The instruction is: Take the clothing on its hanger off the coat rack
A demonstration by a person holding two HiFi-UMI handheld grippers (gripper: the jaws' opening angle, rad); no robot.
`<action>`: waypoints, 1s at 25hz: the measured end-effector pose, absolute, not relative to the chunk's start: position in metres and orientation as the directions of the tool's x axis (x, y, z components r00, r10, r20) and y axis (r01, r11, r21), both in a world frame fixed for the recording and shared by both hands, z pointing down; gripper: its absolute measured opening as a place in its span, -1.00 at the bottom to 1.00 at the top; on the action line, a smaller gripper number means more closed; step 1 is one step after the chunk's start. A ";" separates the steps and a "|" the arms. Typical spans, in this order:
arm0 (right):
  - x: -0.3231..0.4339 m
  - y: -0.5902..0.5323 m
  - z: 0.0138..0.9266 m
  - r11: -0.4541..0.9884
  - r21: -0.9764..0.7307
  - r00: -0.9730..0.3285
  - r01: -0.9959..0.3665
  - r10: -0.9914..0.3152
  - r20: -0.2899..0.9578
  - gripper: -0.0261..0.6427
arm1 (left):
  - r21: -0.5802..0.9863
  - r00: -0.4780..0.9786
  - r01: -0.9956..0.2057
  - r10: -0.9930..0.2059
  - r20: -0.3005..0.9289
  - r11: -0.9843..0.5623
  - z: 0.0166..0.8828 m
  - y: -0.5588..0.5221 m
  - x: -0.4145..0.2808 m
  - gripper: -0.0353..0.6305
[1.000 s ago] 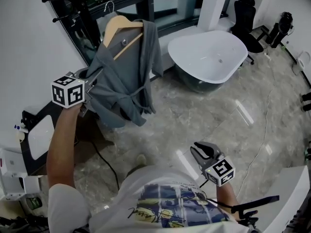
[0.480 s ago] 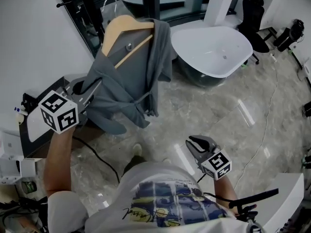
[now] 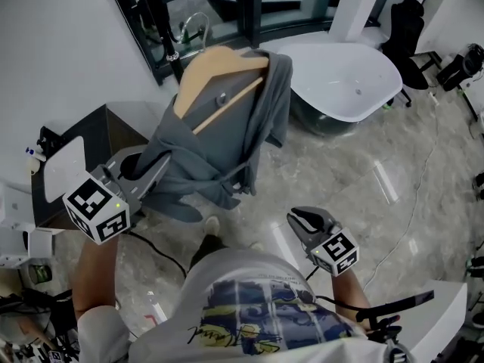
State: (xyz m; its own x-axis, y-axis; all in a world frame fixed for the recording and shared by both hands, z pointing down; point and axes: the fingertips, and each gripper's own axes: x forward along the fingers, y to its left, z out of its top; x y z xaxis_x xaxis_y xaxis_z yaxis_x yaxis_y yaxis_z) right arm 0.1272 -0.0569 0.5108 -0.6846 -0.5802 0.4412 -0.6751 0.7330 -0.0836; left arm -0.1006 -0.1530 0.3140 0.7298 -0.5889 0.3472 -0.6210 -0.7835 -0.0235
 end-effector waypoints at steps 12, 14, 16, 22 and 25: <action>0.118 -0.055 0.514 0.762 -0.068 -0.704 -0.644 -0.556 0.441 -0.77 | -0.032 0.768 -0.575 -0.553 0.324 -0.817 0.319 -0.082 -0.080 -0.87; 0.117 -0.056 0.514 0.758 -0.068 -0.700 -0.648 -0.558 0.447 -0.78 | -0.031 0.775 -0.566 -0.544 0.323 -0.824 0.319 -0.077 -0.079 -0.87; 0.118 -0.055 0.513 0.756 -0.069 -0.697 -0.651 -0.560 0.448 -0.79 | -0.034 0.782 -0.555 -0.536 0.319 -0.831 0.320 -0.072 -0.076 -0.87; 0.120 -0.053 0.512 0.754 -0.066 -0.692 -0.653 -0.559 0.456 -0.85 | -0.045 0.805 -0.518 -0.505 0.310 -0.854 0.323 -0.062 -0.068 -0.87; 0.120 -0.053 0.513 0.757 -0.057 -0.688 -0.651 -0.557 0.466 -0.87 | -0.048 0.808 -0.513 -0.501 0.311 -0.857 0.323 -0.059 -0.065 -0.87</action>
